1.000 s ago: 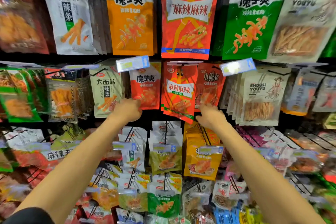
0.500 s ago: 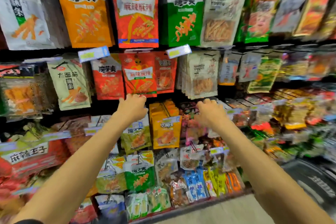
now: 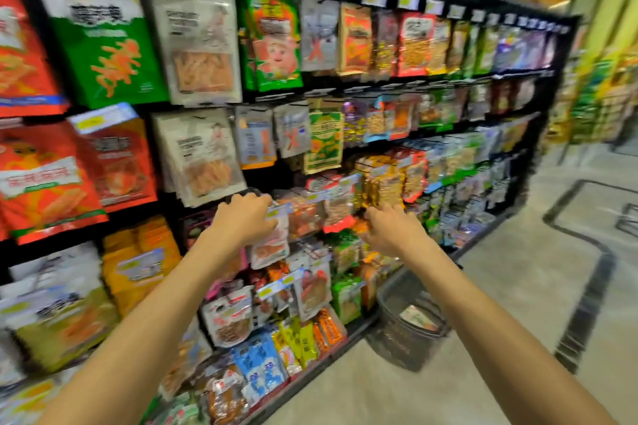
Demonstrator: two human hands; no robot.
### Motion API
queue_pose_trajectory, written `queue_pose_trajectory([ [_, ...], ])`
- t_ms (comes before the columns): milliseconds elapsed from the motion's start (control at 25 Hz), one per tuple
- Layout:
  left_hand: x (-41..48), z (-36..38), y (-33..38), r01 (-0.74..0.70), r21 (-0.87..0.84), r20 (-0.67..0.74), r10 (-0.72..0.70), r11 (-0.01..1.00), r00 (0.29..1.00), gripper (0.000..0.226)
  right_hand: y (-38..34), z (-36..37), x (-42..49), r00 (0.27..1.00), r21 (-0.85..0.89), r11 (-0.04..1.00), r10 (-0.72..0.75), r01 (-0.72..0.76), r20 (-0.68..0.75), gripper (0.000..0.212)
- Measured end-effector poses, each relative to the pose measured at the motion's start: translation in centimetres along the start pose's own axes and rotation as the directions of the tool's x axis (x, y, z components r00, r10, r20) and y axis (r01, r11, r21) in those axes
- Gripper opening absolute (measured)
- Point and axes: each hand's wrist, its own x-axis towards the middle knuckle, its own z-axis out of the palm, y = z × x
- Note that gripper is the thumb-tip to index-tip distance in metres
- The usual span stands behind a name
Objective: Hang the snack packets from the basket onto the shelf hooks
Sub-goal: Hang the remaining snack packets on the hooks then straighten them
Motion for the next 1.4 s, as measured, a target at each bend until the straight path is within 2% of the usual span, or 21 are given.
queue_pose_trajectory([
  [240, 7.1, 1.2, 17.3, -0.1, -0.035, -0.029, 0.099, 0.994, 0.995, 0.04, 17.4, 0.4, -0.6, 0.993, -0.052, 0.992, 0.118, -0.119, -0.018, 0.048],
  [480, 12.7, 2.9, 28.7, -0.179, -0.039, 0.001, 0.179, 0.983, 0.984, 0.048, 28.7, 1.7, 0.4, 0.98, -0.034, 0.98, 0.195, -0.196, -0.032, 0.053],
  [800, 21.7, 8.6, 38.9, -0.168, -0.094, 0.039, 0.172, 0.981, 0.984, 0.05, 40.3, 6.7, 5.8, 0.974, -0.001, 0.974, 0.228, -0.228, -0.007, 0.052],
  [1160, 38.0, 12.7, 48.0, -0.039, -0.161, 0.114, 0.058, 0.986, 0.992, 0.053, 54.0, 9.7, 21.2, 0.987, -0.059, 0.99, 0.136, -0.131, 0.082, 0.047],
  [1400, 46.1, 14.1, 50.8, 0.036, -0.094, 0.147, -0.022, 0.995, 0.989, 0.054, 59.5, 12.2, 30.6, 0.99, -0.051, 0.997, 0.07, -0.064, 0.123, 0.051],
])
